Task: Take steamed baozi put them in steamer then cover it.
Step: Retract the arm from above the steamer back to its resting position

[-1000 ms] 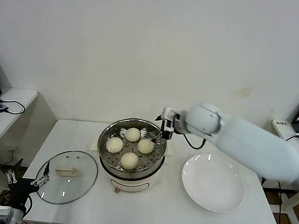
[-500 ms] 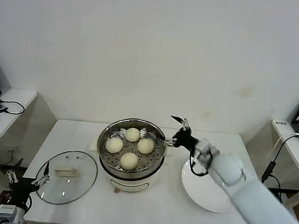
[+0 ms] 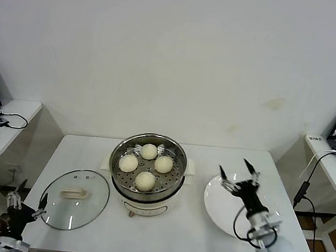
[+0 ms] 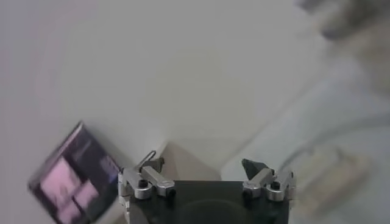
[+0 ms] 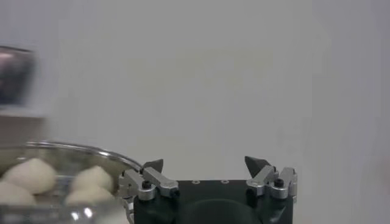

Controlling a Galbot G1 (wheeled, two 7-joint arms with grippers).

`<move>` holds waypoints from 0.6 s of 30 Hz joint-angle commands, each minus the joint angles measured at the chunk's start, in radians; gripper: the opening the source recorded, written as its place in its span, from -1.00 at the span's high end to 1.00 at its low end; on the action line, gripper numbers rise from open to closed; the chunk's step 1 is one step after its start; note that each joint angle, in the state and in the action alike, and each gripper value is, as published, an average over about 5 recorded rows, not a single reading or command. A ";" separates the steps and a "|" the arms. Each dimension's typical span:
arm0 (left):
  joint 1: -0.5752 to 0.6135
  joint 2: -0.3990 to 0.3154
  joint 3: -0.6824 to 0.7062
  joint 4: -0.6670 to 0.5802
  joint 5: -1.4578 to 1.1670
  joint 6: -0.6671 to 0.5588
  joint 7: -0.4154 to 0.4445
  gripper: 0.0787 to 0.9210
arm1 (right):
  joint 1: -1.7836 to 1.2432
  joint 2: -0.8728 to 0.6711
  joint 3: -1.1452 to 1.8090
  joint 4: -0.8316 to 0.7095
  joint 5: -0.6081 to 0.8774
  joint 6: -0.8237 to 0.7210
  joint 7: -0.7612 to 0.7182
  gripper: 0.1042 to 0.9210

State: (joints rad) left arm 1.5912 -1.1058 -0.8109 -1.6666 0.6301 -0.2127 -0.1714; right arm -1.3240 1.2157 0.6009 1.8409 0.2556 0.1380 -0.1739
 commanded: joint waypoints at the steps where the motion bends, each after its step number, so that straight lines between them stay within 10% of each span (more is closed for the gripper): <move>1: -0.069 0.022 -0.002 0.132 0.638 -0.034 -0.017 -0.77 | -0.207 0.153 0.247 0.027 0.004 0.074 0.038 -0.76; 18: -0.143 0.024 0.111 0.115 0.584 -0.008 0.026 -0.77 | -0.224 0.185 0.273 0.010 0.010 0.113 0.072 -0.76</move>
State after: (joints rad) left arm 1.4822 -1.0835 -0.7407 -1.5548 1.1300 -0.2185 -0.1565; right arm -1.5039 1.3666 0.8245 1.8478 0.2659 0.2297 -0.1159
